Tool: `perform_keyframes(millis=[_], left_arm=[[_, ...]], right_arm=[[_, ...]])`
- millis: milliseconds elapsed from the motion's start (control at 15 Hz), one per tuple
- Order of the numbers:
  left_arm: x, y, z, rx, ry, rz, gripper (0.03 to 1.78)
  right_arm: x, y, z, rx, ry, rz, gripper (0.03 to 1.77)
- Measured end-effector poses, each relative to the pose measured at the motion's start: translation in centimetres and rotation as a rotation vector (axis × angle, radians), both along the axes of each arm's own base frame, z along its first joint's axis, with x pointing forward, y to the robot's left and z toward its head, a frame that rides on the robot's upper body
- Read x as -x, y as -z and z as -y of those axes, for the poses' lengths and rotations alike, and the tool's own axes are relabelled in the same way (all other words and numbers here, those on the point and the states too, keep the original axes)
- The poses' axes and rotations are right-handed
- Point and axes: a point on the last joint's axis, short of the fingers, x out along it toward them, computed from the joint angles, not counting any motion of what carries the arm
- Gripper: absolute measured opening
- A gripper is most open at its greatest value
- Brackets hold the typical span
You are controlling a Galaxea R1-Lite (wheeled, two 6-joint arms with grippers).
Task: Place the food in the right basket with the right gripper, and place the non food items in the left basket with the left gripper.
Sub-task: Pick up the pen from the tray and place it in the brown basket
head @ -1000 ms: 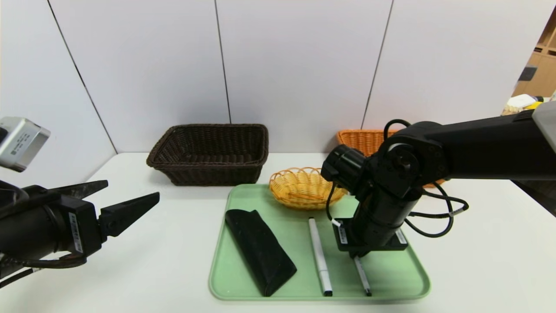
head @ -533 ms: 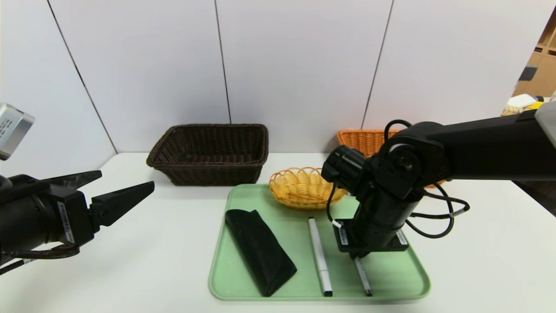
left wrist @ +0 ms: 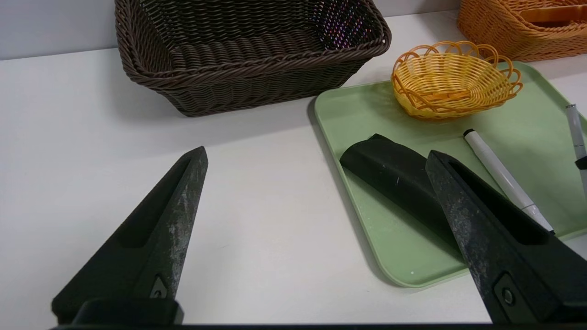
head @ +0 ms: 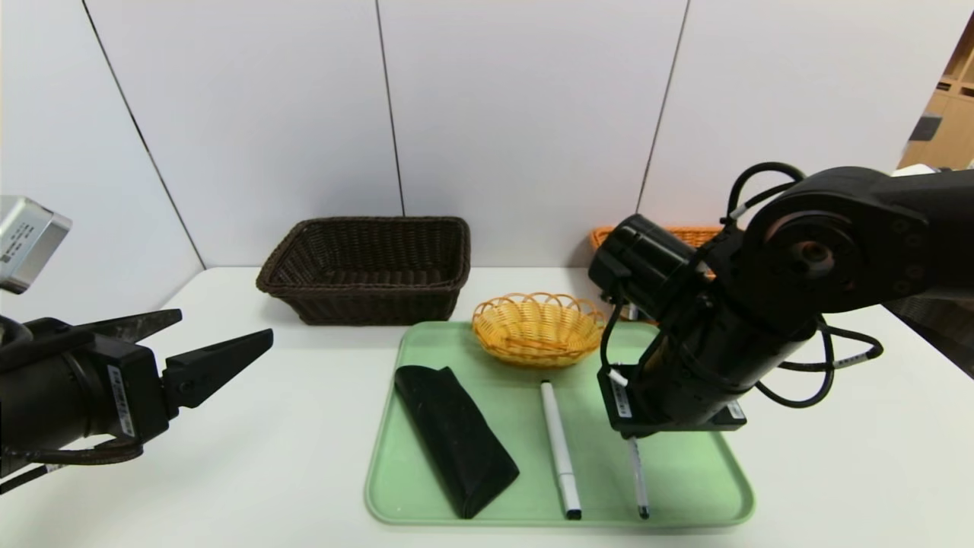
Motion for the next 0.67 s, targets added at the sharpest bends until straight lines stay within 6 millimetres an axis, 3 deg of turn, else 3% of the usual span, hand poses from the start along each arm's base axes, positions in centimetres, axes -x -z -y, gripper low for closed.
perform_keyframes(millis=[400,667], left_arm=[[0.0,0.0,0.0,-0.001,-0.001,0.000,1.69],[0.2,0.8,0.0,-0.014,0.002,-0.022,1.69]], right_arm=[[1.2,-2.6,0.9,-0.047,-0.008,0.083,0.06],[1.2,-6.8,0.6,-0.153,-0.052,0.252,0.06]])
